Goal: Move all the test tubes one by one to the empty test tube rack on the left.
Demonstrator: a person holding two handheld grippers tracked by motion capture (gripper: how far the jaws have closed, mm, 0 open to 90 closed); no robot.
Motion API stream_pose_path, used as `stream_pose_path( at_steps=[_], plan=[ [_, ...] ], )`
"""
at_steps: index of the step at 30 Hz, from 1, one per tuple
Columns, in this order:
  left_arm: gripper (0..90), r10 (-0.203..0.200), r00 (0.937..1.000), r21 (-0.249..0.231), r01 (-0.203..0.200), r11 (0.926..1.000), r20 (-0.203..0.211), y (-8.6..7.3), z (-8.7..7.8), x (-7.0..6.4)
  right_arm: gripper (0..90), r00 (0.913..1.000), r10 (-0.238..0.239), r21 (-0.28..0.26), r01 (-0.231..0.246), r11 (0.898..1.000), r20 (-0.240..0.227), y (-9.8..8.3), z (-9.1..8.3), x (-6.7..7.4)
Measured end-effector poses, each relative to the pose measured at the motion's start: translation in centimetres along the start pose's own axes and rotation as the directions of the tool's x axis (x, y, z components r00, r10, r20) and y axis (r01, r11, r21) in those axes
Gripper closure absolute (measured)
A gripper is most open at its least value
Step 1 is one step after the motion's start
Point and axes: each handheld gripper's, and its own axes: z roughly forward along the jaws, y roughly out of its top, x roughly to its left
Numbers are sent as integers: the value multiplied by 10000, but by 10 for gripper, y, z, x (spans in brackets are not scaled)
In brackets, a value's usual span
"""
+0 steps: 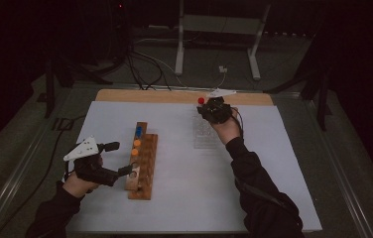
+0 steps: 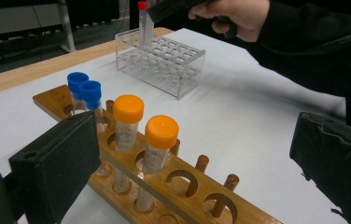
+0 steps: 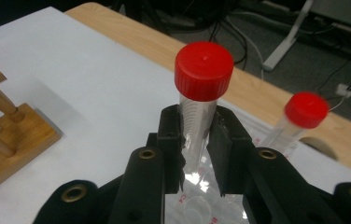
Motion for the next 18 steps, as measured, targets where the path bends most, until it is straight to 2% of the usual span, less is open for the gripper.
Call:
stream_pose_path(
  at_steps=[5,9,18],
  plan=[
    [24,58,10000,-55,-58,10000,15,3,-1,-1,746,9996,-262,-208,264,9994,122,7,-13,2],
    [24,51,10000,-74,-50,10000,78,5,0,-3,747,9992,-391,-417,391,9984,-1,11,-25,6],
    [25,75,9993,-27,-74,10000,365,14,4,-6,747,9950,-709,-661,663,9956,-701,4,-50,22]
  ],
)
